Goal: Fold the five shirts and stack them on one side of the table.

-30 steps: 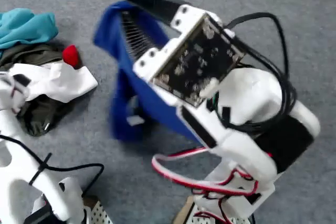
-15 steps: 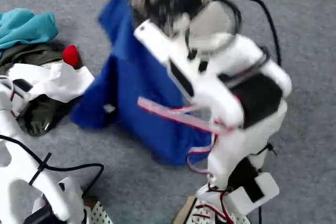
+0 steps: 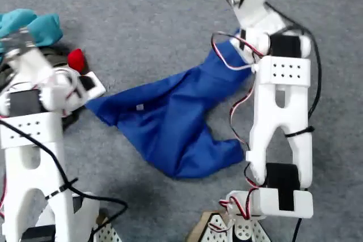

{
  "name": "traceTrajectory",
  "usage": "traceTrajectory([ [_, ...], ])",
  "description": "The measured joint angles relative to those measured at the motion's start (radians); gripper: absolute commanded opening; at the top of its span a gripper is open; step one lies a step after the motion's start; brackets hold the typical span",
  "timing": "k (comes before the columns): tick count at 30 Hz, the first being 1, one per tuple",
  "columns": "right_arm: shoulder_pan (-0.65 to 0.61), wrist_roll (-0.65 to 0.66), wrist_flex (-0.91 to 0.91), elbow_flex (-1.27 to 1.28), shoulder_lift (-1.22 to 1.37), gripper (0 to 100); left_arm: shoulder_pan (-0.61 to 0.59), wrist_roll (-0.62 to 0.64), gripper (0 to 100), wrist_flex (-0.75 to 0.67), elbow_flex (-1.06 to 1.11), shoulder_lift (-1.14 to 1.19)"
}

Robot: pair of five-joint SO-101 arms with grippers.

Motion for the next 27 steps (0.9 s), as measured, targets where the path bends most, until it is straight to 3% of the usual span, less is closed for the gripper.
traceTrajectory([
  [5,-0.009,-0.13,-0.338,0.308,0.037,0.2,0.166,-0.109,27,-0.071,0.114,0.0],
  [11,-0.025,-0.252,-0.598,0.379,0.181,0.2,0.192,-0.19,27,-0.126,0.224,0.0],
  [19,-0.018,-0.244,-0.598,0.267,0.353,0.2,0.192,-0.041,27,-0.126,0.238,0.115],
  [24,-0.009,-0.245,-0.589,0.255,0.37,0.2,0.192,0.044,14,-0.089,0.161,0.324],
  [27,-0.009,-0.244,-0.589,0.255,0.373,0.2,0.189,0.046,13,-0.043,0.074,0.446],
])
